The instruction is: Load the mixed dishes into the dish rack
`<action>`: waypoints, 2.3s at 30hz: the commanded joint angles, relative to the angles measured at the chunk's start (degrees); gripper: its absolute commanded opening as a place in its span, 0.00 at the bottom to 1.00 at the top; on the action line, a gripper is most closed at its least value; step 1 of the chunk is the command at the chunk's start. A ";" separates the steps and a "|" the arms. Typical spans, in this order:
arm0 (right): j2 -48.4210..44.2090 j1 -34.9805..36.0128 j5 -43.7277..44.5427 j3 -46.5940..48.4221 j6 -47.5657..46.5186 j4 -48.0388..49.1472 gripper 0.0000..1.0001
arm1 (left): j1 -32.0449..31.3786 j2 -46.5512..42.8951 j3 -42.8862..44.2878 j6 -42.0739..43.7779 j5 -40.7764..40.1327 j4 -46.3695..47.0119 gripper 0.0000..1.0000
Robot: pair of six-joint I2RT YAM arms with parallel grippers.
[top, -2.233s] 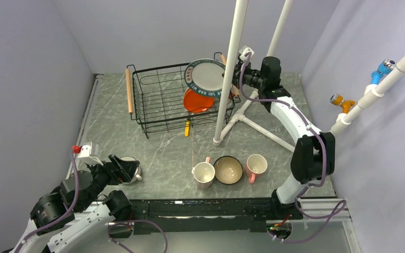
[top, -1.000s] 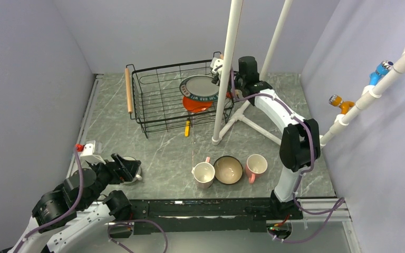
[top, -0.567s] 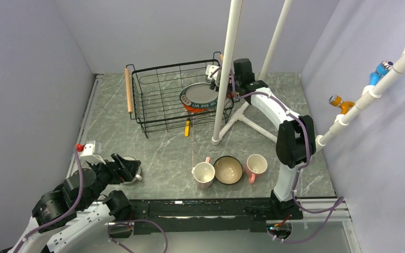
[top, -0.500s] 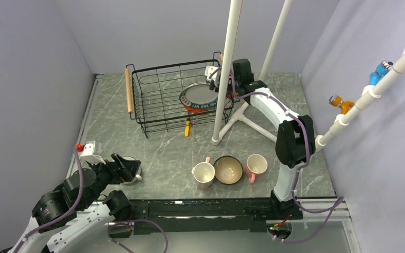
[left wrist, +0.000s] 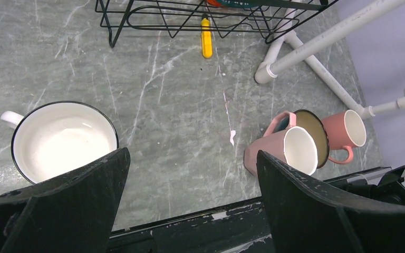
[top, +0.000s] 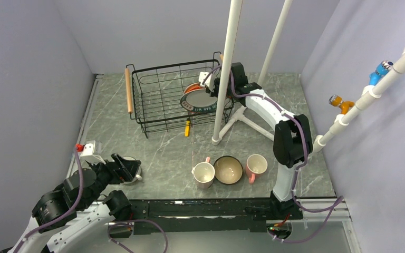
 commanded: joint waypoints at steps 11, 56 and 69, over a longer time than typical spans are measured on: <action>0.87 1.91 5.44 1.06 1.95 2.16 0.33 | -0.06 1.59 -0.16 -0.03 -0.44 1.80 0.95; -63.82 -6.74 11.95 -52.32 81.67 21.35 1.00 | -0.06 21.70 -0.27 -9.40 -1.29 -3.45 0.97; -60.88 -6.71 7.20 -52.02 81.02 12.94 1.00 | -0.18 40.00 1.28 -1.41 26.89 19.23 0.87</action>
